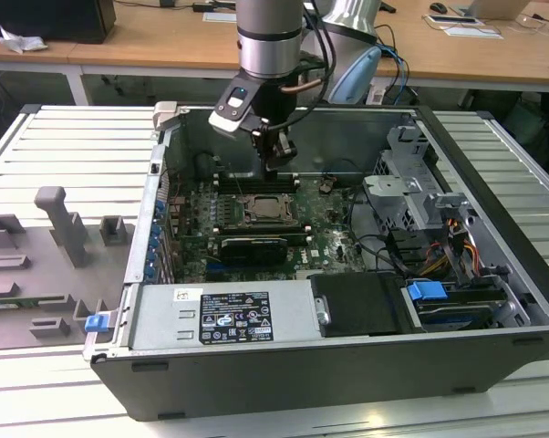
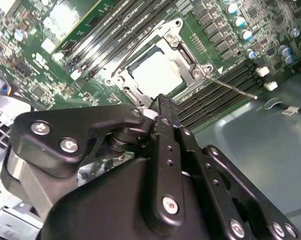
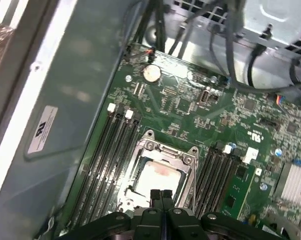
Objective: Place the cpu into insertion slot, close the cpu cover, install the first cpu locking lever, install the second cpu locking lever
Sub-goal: 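Install the first cpu locking lever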
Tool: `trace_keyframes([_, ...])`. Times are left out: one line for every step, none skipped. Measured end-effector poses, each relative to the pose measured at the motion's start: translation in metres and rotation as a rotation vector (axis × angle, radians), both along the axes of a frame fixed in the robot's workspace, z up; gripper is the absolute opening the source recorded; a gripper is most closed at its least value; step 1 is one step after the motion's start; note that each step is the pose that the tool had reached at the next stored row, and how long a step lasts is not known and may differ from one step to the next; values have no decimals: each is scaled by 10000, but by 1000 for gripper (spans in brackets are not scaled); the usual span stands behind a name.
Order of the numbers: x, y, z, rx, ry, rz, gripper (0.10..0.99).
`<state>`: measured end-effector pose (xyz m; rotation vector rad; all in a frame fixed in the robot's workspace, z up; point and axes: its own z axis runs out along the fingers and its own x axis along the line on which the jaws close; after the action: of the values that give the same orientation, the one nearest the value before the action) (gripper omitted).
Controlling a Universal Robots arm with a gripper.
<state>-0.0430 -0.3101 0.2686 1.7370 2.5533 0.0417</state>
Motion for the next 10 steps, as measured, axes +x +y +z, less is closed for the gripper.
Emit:
trace_keyframes([0, 0, 0, 0, -1, 244, 106])
trace_keyframes([0, 0, 0, 0, 0, 461, 106])
trace_keyframes([0, 0, 0, -2, 0, 789, 106])
trace_keyframes([0, 0, 0, -3, 0, 1103, 106])
trace_keyframes([0, 0, 0, -4, 0, 1295, 106])
trace_keyframes([0, 0, 0, -5, 0, 1479, 106])
trace_keyframes([0, 0, 0, -6, 1, 1615, 106])
trace_keyframes([0, 0, 0, -9, 0, 1809, 106])
trace_keyframes([0, 0, 0, -11, 1, 1961, 106])
trace_keyframes([0, 0, -1, -14, 1, 2168, 106])
